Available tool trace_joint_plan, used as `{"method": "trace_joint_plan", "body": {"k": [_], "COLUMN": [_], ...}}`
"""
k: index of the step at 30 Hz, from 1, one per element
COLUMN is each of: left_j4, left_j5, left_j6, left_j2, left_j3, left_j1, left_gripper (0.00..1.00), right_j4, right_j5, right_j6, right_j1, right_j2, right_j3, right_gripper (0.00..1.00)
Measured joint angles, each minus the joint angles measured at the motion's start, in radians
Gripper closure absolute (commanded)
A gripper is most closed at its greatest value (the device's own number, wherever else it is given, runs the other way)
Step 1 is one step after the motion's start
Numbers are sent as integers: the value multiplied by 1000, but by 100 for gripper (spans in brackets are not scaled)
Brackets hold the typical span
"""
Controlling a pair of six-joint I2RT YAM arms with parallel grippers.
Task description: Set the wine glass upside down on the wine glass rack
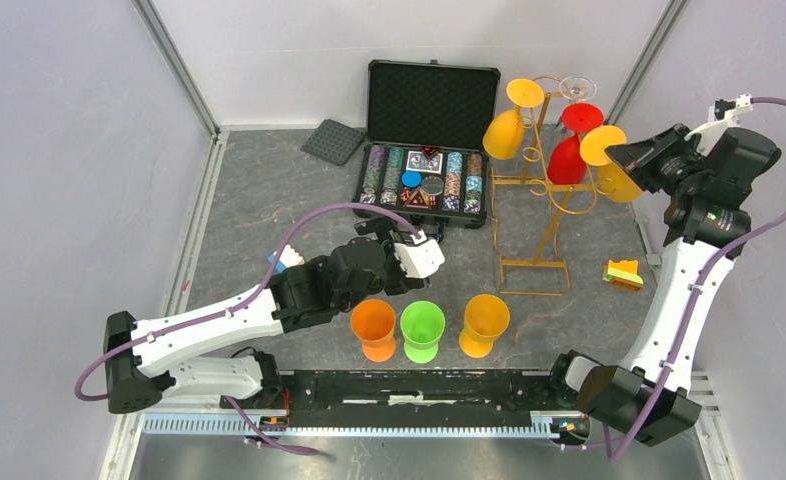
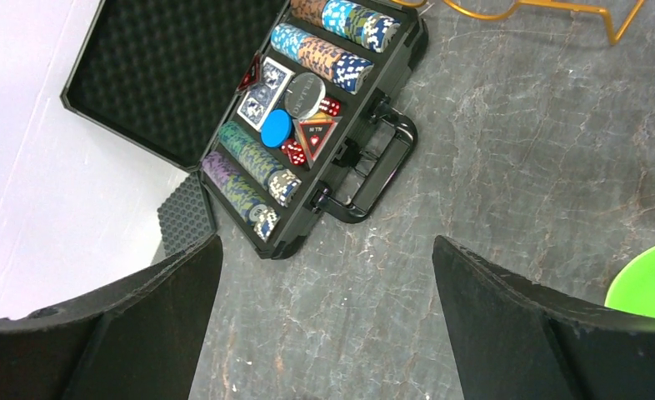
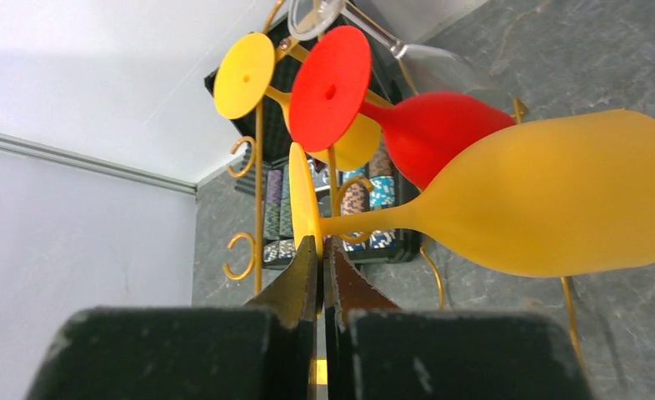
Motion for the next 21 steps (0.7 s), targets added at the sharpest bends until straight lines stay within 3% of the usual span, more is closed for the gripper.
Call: {"method": "trace_joint_plan", "body": {"k": [21], "left_j4": [-4], "left_j5": [-21], "left_j6": [-70], "left_j2": [-1], "left_j3": [0], "left_j1": [0], "left_gripper": [0], "right_j4": [121], "right_j5": [-79], "right_j6": [81], "right_j1": [20], "right_j2": [42], "right_j3": [-88], "right_gripper": [100]}}
